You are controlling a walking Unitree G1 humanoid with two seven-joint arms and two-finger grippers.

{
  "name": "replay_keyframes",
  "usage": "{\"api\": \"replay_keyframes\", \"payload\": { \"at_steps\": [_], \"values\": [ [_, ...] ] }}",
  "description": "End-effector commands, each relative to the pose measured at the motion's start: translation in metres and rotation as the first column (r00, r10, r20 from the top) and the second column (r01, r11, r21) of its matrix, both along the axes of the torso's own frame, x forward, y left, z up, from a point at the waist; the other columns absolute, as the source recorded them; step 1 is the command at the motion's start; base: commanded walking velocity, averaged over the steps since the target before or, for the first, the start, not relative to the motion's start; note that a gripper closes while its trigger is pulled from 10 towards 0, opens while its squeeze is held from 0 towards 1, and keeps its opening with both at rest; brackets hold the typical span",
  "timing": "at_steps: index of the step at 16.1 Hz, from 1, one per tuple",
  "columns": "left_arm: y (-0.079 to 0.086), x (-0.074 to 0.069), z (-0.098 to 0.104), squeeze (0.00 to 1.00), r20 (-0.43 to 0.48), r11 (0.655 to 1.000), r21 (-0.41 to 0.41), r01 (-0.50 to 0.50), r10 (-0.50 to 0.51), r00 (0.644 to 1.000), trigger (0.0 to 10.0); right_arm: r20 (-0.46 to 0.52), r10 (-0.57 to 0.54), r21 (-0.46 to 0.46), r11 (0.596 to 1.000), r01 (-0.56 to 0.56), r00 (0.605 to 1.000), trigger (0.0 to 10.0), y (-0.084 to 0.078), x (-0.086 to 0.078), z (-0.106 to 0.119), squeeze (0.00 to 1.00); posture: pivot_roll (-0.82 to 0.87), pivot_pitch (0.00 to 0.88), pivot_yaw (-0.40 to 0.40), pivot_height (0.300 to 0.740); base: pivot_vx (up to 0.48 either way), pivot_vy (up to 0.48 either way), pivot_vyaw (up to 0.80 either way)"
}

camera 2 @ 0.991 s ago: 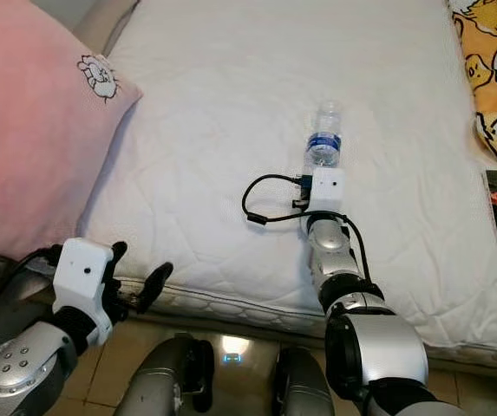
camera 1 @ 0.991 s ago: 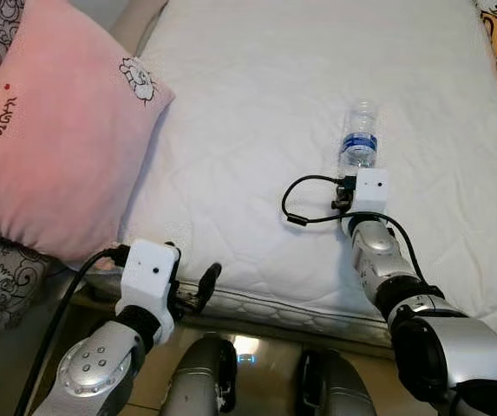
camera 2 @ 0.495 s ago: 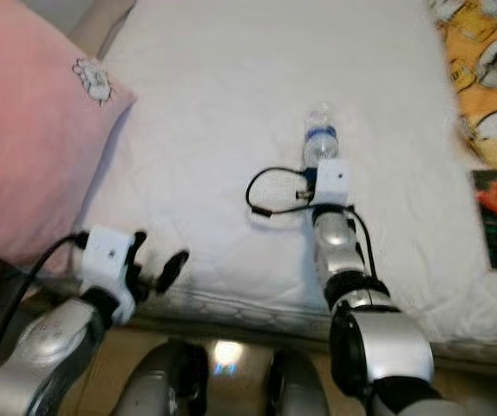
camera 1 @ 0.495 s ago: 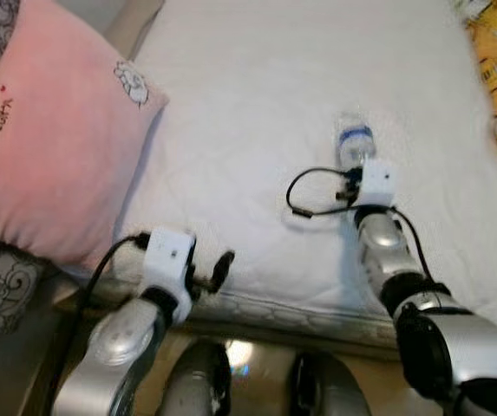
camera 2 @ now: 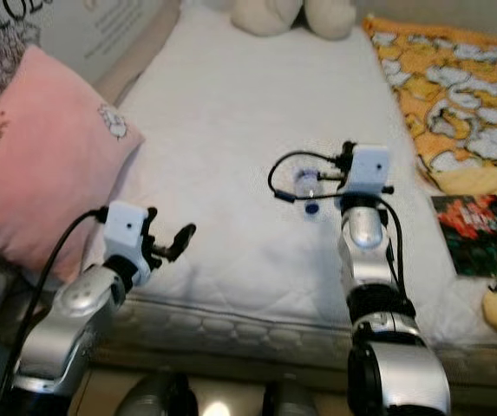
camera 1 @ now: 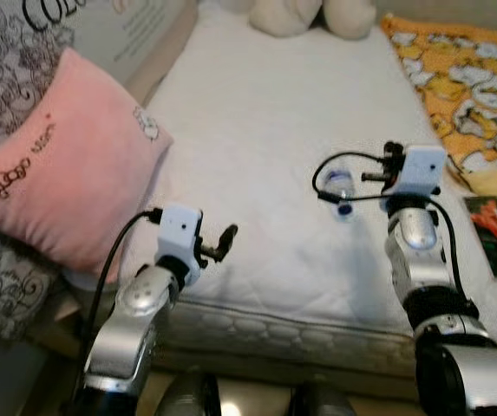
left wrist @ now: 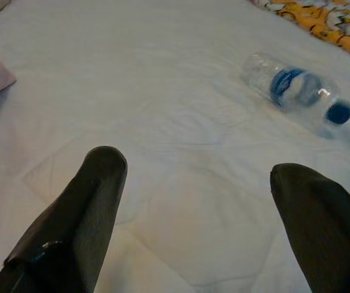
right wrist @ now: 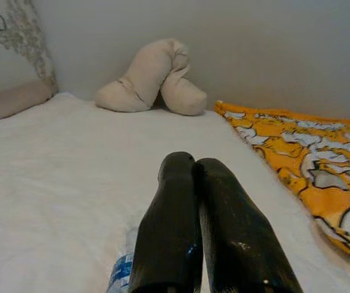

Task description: Clean up the room

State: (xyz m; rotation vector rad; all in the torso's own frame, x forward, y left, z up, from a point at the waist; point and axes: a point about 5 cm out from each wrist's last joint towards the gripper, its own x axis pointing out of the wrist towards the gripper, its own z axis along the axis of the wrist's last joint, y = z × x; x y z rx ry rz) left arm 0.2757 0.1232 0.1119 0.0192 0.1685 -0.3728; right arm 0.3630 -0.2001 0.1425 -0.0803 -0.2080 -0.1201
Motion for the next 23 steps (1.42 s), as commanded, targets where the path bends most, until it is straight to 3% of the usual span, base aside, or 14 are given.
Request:
{"api": "replay_keyframes", "payload": {
  "at_steps": [1,14,15,16,17,18,19,23],
  "values": [
    [-0.002,0.001,0.0,0.0,0.004,1.0,0.001,0.007,-0.007,1.0,10.0,0.016,-0.011,0.013,1.0,0.01,1.0,0.0,-0.003,0.0,0.004,0.0,0.06,0.0,-0.029,0.699,0.0,0.0,0.0],
    [-0.002,0.001,0.0,0.0,0.004,1.0,0.001,0.007,-0.007,1.0,10.0,0.016,-0.011,0.013,1.0,0.01,1.0,0.0,-0.003,0.0,0.004,0.0,0.06,0.0,-0.029,0.699,0.0,0.0,0.0],
    [-0.004,0.007,-0.001,0.0,0.019,1.0,-0.006,0.013,-0.013,1.0,10.0,0.013,-0.013,0.003,1.0,0.013,1.0,0.0,-0.005,-0.004,0.003,0.0,0.04,0.0,-0.022,0.699,0.0,0.0,0.0],
    [-0.004,0.021,0.0,0.0,0.089,0.999,-0.024,-0.028,0.03,0.996,10.0,-0.132,-0.038,0.064,0.997,0.047,0.991,10.0,0.006,-0.04,-0.05,1.0,-0.02,0.0,-0.004,0.699,0.0,0.0,0.0],
    [-0.005,0.025,0.002,0.0,0.118,0.999,-0.029,-0.037,0.04,0.992,10.0,-0.194,-0.055,0.089,0.993,0.074,0.979,10.0,0.011,-0.055,-0.068,1.0,-0.02,0.0,-0.002,0.699,0.0,0.0,0.0],
    [-0.007,0.026,0.003,0.0,0.122,0.999,-0.026,-0.029,0.032,0.992,10.0,-0.193,-0.059,0.086,0.993,0.077,0.979,10.0,0.01,-0.053,-0.066,0.82,-0.02,0.0,-0.002,0.699,0.0,0.0,0.0],
    [-0.009,0.027,0.004,0.0,0.126,1.0,-0.019,-0.02,0.022,0.992,10.0,-0.192,-0.064,0.078,0.994,0.08,0.979,10.0,0.008,-0.05,-0.064,0.0,-0.02,0.0,0.003,0.699,0.0,0.0,0.0],
    [-0.007,0.031,0.0,0.0,0.147,0.999,-0.03,-0.028,0.032,0.989,10.0,-0.229,-0.085,0.075,0.992,0.105,0.97,10.0,0.007,-0.059,-0.066,0.0,-0.02,0.0,0.006,0.699,0.0,0.0,0.0]
  ]
}}
